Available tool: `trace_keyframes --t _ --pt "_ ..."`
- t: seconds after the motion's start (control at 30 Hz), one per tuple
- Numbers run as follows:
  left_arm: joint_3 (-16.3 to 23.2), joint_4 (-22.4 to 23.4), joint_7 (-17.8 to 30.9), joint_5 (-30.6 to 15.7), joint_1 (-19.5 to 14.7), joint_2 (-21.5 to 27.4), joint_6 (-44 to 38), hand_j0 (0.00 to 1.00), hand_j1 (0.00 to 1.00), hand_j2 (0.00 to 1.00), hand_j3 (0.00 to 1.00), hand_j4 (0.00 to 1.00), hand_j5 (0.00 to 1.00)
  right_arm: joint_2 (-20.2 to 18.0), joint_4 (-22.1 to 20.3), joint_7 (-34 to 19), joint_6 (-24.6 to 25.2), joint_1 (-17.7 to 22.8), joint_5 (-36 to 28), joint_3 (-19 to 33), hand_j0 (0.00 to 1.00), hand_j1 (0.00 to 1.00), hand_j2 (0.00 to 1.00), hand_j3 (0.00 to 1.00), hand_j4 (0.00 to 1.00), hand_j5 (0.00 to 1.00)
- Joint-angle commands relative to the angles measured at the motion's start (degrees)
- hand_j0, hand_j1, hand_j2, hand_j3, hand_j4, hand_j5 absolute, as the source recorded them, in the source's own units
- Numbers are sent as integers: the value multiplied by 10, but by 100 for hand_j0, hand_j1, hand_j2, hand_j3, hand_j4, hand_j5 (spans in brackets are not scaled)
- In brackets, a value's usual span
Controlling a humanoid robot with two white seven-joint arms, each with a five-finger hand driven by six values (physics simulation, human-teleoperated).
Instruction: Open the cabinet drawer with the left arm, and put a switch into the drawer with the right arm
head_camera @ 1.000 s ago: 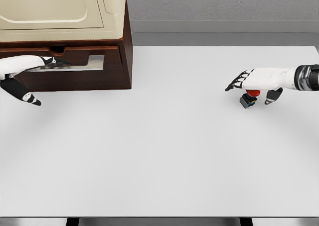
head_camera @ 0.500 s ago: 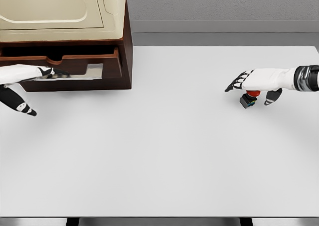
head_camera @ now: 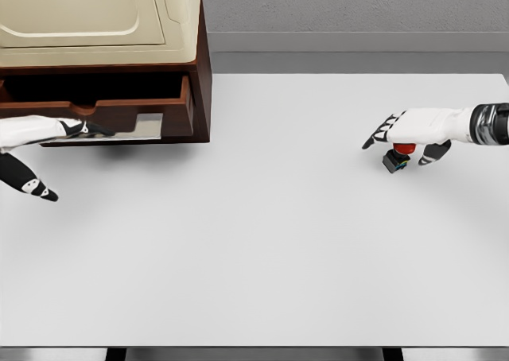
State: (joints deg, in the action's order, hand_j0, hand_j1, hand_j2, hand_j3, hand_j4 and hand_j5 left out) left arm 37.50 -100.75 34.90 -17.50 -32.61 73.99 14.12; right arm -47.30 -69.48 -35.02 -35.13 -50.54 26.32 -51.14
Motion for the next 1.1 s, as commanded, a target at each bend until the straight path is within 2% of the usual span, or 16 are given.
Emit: trace_keyframes --t 0.0,0.53,0.87,1.07 --pt "10 -2 1 -25 0 12 21 100 100 100 100 100 100 0 2 0 1 0 -2 2 91 91 91 91 91 91" --pt "61 -2 1 -62 2 71 132 100 100 100 100 100 100 -1 3 0 1 0 -2 3 89 89 89 89 89 89" --pt "69 -2 1 -83 2 91 165 100 100 100 100 100 100 -1 3 0 1 -1 -2 6 86 86 86 86 86 86" --pt "69 -3 1 -119 1 110 179 100 100 100 100 100 100 -1 3 0 1 -1 -3 7 86 86 86 86 86 86"
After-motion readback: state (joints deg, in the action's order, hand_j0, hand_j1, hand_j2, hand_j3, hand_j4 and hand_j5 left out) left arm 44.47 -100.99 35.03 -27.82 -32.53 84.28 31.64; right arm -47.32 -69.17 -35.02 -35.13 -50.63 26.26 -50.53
